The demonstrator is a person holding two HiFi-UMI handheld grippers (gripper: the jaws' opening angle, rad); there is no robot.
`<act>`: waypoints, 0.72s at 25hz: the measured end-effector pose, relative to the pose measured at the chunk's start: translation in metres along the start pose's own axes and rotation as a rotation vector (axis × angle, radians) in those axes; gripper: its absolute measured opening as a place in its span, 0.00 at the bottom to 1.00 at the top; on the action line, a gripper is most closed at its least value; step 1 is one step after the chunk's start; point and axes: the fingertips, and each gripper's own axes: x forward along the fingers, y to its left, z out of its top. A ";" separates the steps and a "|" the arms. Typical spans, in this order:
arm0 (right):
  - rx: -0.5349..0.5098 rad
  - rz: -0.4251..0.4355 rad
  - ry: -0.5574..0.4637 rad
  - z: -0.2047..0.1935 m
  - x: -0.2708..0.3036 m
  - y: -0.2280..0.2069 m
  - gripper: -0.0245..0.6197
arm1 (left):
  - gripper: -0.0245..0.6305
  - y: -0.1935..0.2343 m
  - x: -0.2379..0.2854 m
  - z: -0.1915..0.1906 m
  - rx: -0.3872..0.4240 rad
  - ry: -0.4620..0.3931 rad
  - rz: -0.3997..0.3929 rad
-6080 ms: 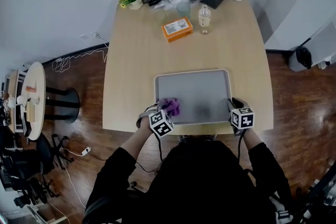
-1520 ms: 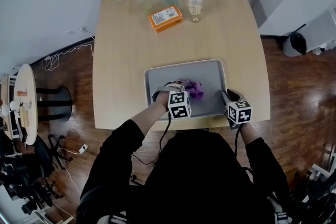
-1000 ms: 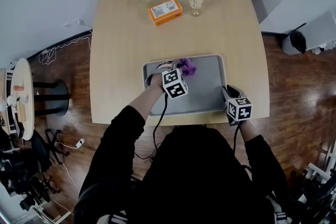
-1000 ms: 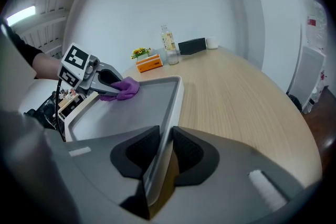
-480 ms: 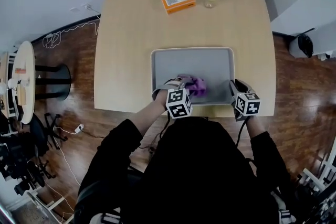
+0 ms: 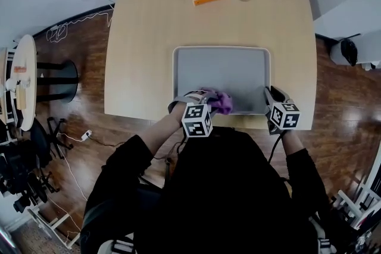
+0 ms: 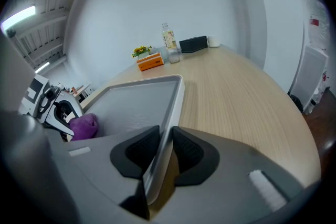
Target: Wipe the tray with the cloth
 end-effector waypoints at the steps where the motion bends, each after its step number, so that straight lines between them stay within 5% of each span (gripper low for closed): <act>1: 0.001 0.001 0.000 0.000 0.000 0.000 0.17 | 0.16 0.008 -0.001 -0.003 0.010 0.007 0.010; 12: 0.002 -0.002 0.004 -0.001 0.001 -0.001 0.17 | 0.16 0.168 -0.014 -0.048 -0.071 0.112 0.192; 18: -0.001 -0.009 0.004 -0.001 0.001 -0.001 0.17 | 0.16 0.182 -0.019 -0.048 -0.009 0.147 0.237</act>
